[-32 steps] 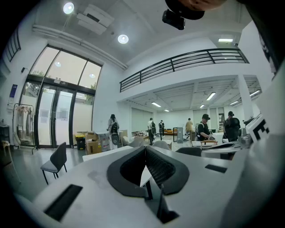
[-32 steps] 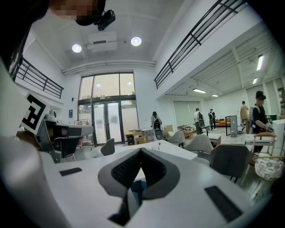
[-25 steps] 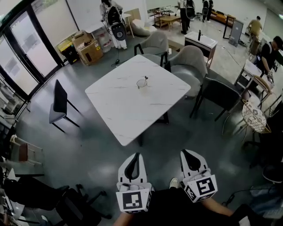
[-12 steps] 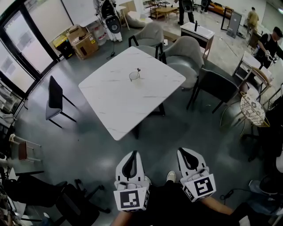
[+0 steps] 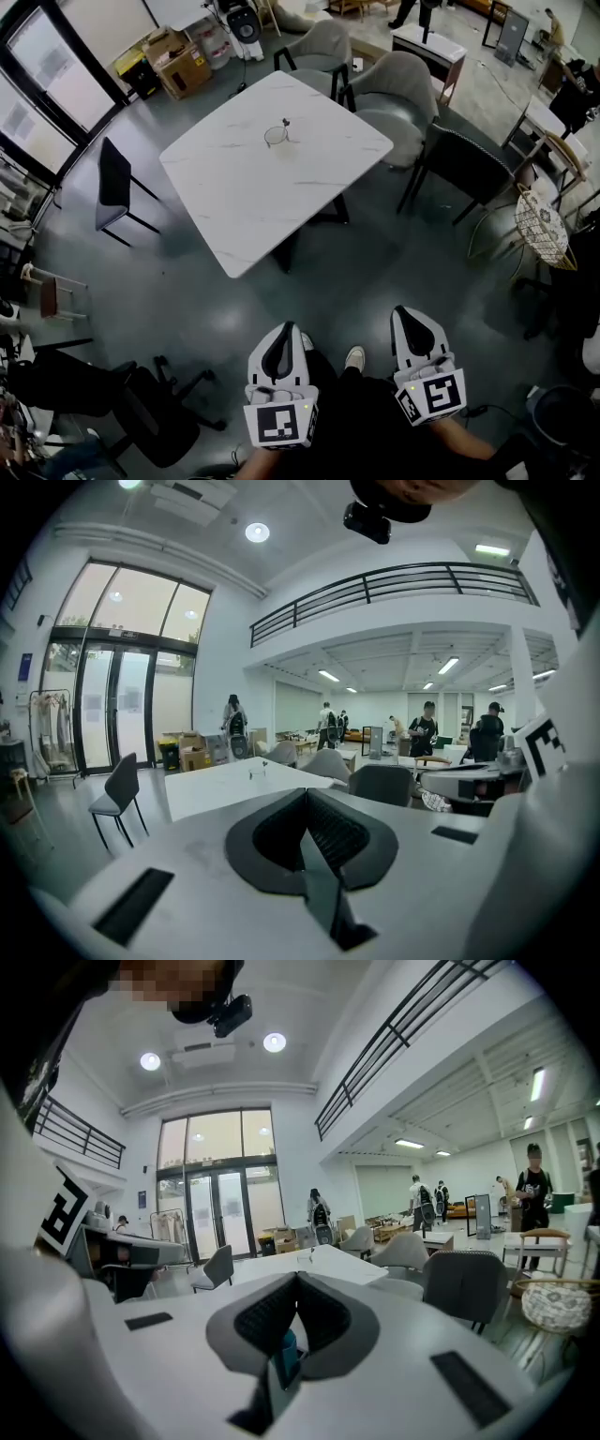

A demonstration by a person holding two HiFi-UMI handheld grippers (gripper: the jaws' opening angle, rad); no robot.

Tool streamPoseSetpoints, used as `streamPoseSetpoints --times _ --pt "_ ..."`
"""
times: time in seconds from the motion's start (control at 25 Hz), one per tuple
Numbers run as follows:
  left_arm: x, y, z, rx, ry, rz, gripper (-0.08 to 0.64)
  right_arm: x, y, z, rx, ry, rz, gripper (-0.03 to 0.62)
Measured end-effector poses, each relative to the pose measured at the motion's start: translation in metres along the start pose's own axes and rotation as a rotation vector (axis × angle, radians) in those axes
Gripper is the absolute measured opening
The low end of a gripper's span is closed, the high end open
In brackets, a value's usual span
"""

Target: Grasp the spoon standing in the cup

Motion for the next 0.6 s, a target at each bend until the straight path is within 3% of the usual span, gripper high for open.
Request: streamPoseSetpoints --times 0.28,0.6 --pt "-0.039 0.015 0.004 -0.018 -0.006 -0.009 0.009 -0.022 -0.009 -0.02 -0.045 -0.011 0.019 0.063" --pt "-0.104 0.035 0.025 -0.014 -0.047 -0.01 0.009 -0.081 0.001 -0.039 -0.028 -0.032 0.053 0.063"
Point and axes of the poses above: the fingertips, and each gripper's own axes: x backward along the fingers, z to its left, y out of its top, the point moved 1 cm from there along x, backward along the fingers, and after that the axes turned 12 degrees about x, right-handed, at the moved point
